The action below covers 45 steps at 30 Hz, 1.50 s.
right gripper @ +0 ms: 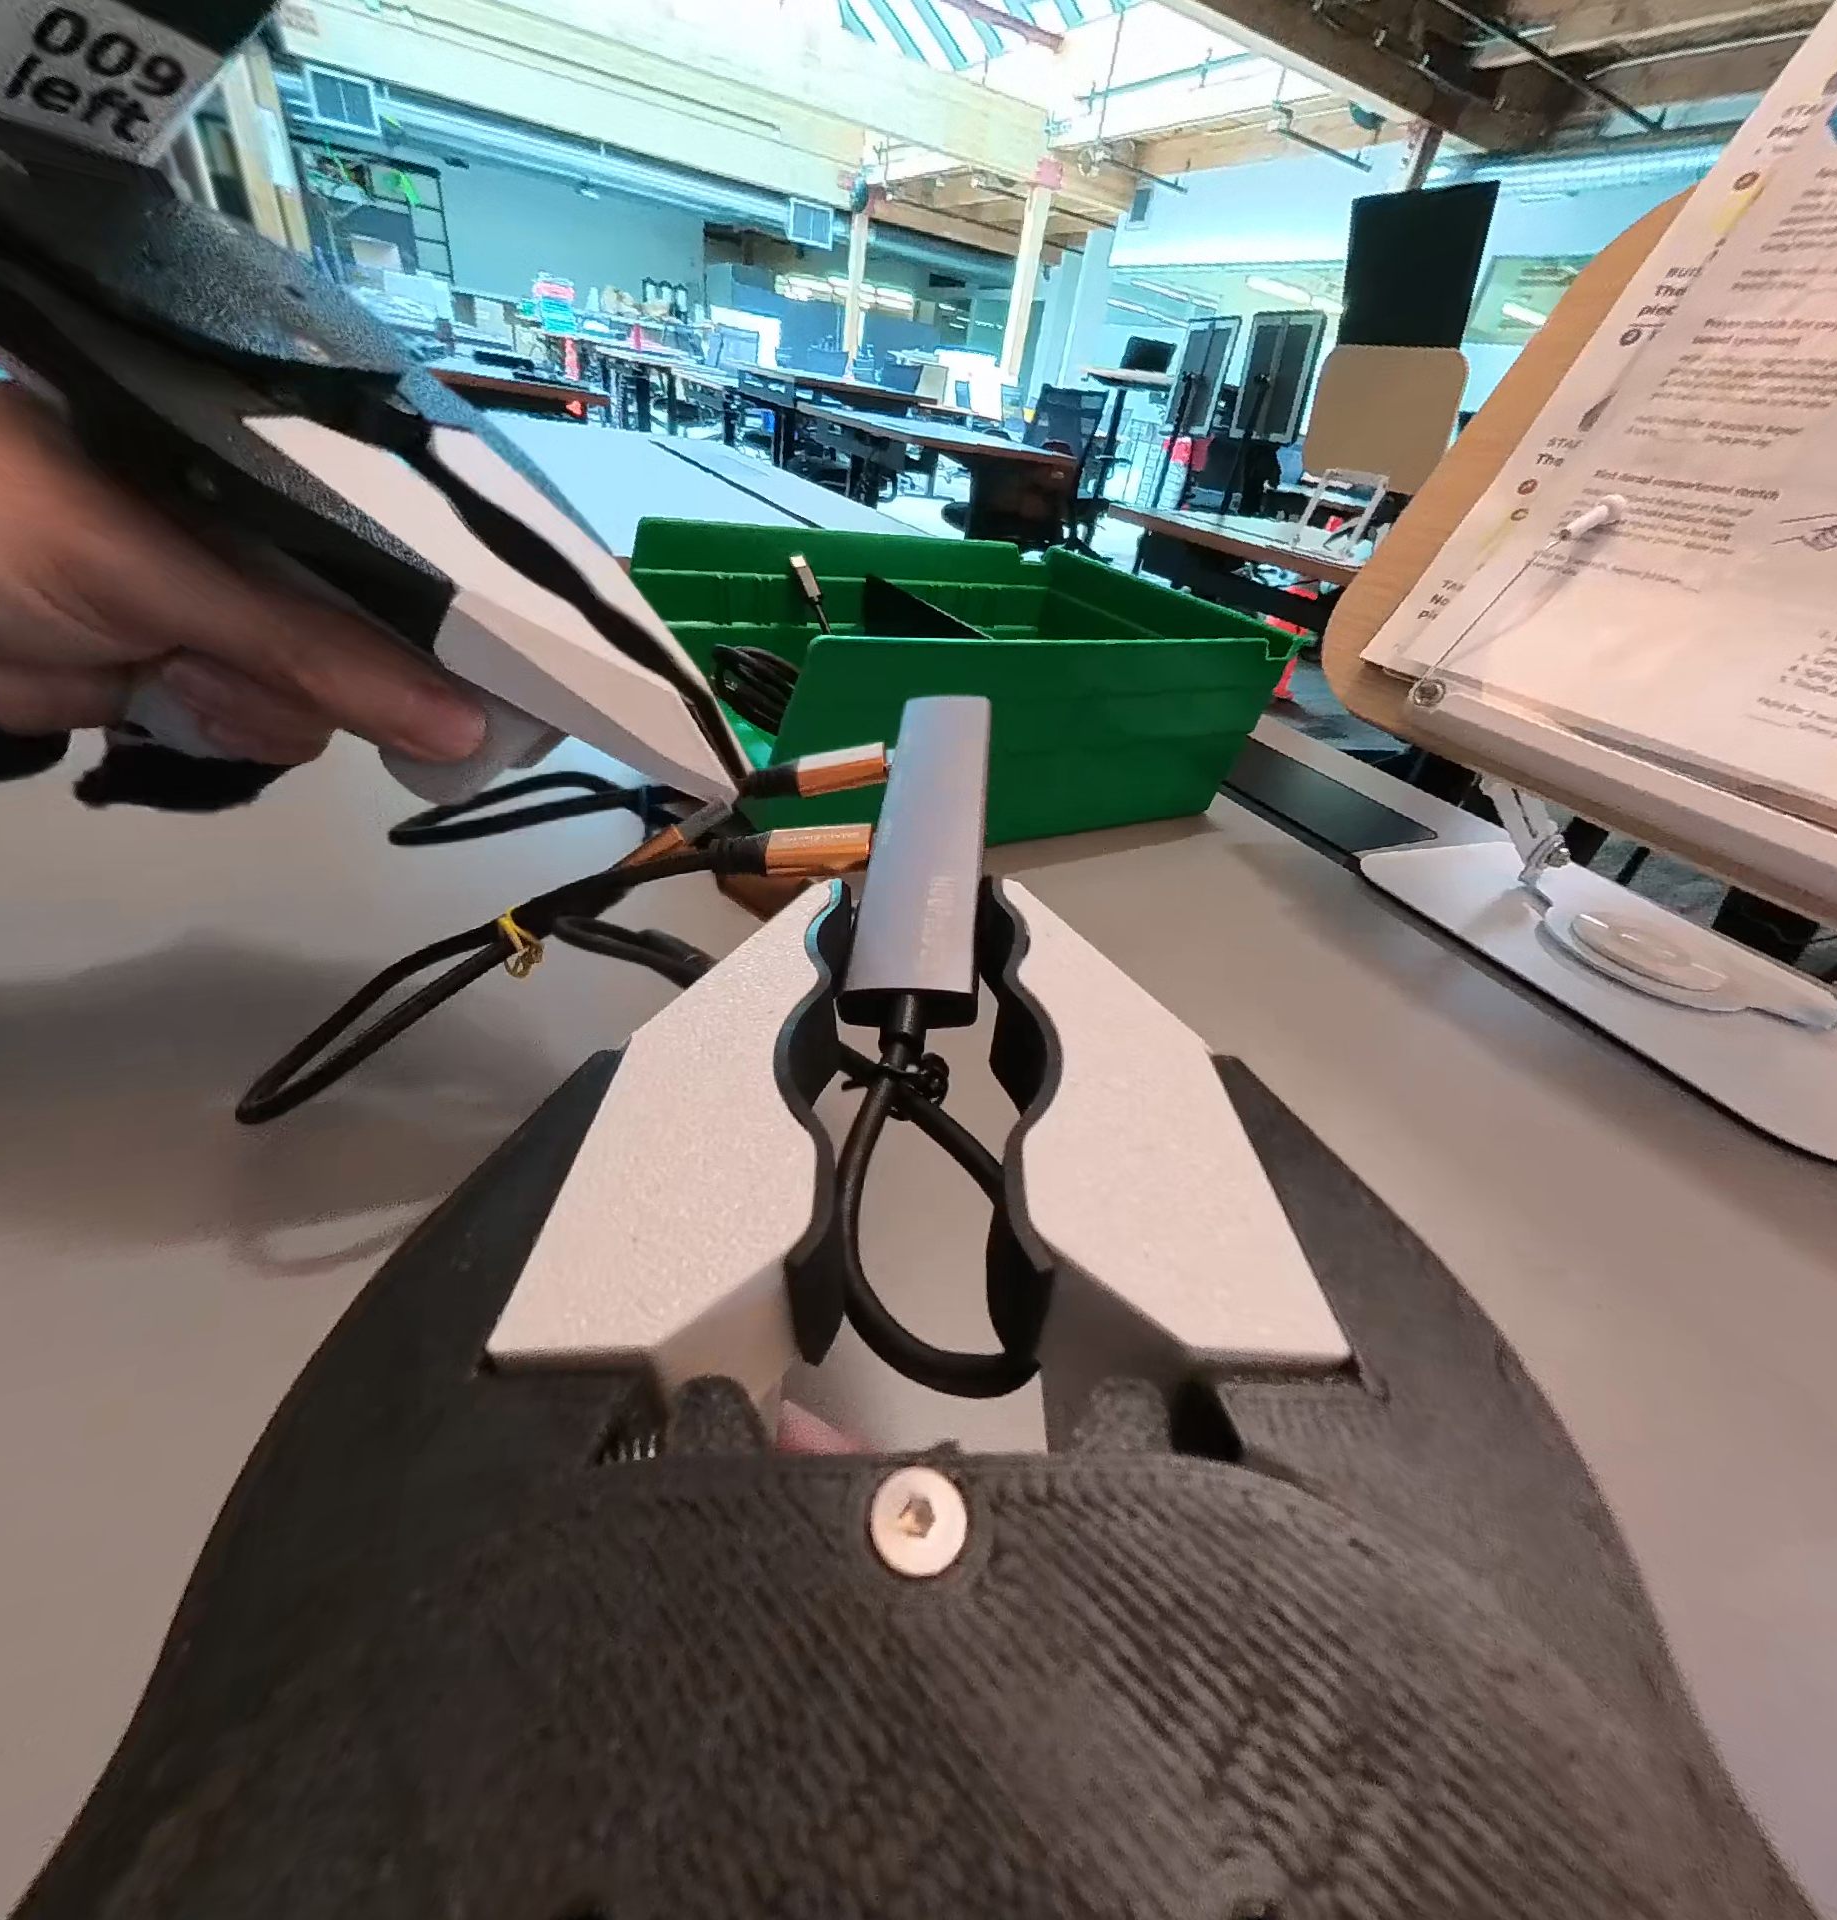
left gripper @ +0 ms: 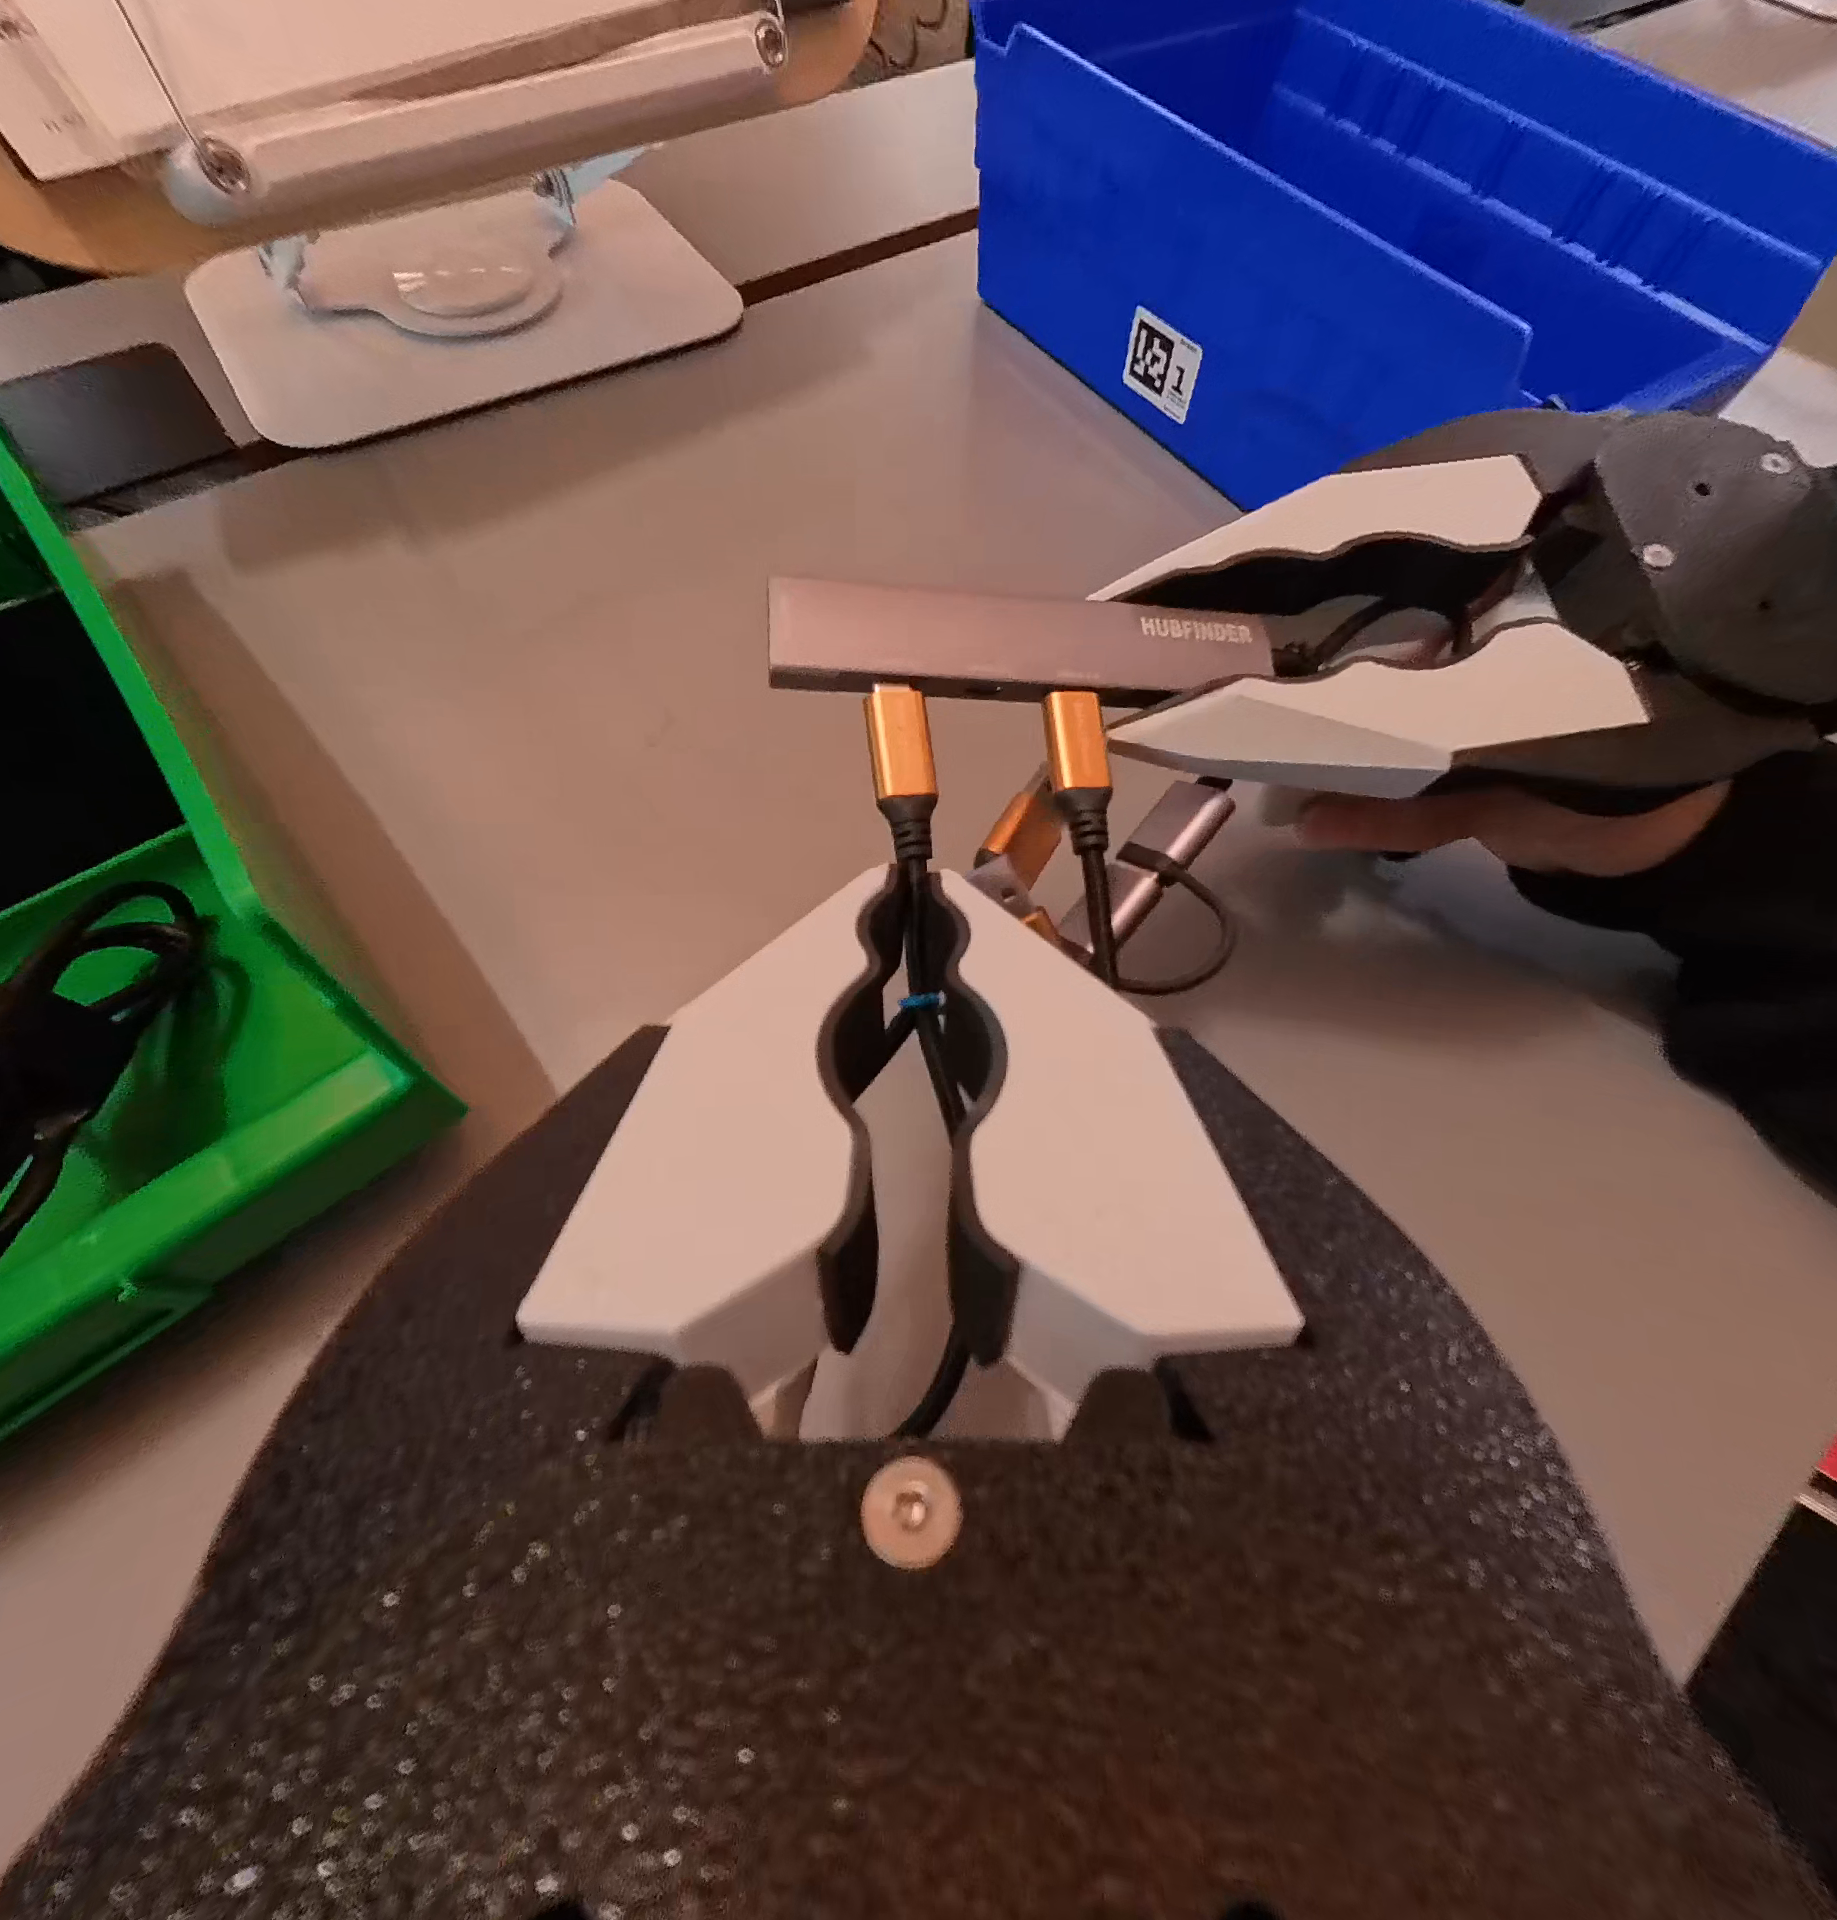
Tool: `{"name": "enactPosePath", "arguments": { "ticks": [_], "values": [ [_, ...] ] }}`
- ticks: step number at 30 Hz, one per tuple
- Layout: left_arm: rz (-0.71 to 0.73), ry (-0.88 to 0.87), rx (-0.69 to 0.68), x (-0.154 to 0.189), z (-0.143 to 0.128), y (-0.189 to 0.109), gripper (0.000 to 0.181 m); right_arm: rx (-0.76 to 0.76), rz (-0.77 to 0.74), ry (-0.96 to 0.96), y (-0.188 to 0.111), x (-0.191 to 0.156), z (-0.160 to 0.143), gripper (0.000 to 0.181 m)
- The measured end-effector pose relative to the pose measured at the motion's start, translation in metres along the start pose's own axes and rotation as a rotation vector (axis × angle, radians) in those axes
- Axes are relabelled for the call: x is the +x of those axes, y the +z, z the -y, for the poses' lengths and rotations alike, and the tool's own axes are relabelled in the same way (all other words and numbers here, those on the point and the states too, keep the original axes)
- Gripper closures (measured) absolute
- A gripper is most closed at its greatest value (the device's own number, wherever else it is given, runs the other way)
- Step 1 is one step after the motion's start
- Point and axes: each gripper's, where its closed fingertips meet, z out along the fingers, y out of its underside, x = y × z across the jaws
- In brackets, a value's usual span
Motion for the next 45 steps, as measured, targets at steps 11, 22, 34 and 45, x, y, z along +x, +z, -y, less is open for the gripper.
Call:
{"name": "enactPosePath", "arguments": {
  "ticks": [11, 22, 34, 45],
  "values": [
    [0.117, 0.138, 0.180, -0.004, 0.020, -0.009, 0.181, -0.001, 0.023, 0.086, -0.001, 0.000, 0.000, 0.156],
    [0.138, 0.215, 0.171, -0.005, 0.023, -0.011, 0.180, 0.018, 0.011, 0.055, -0.001, -0.001, 0.004, 0.155],
    [0.000, -0.008, 0.305, 0.007, 0.028, -0.009, 0.180, 0.143, -0.024, 0.061, -0.007, 0.006, 0.018, 0.158],
    [-0.079, -0.120, 0.292, 0.009, 0.029, -0.008, 0.181, 0.107, -0.040, 0.041, -0.006, 0.008, 0.017, 0.158]
  ]
}}
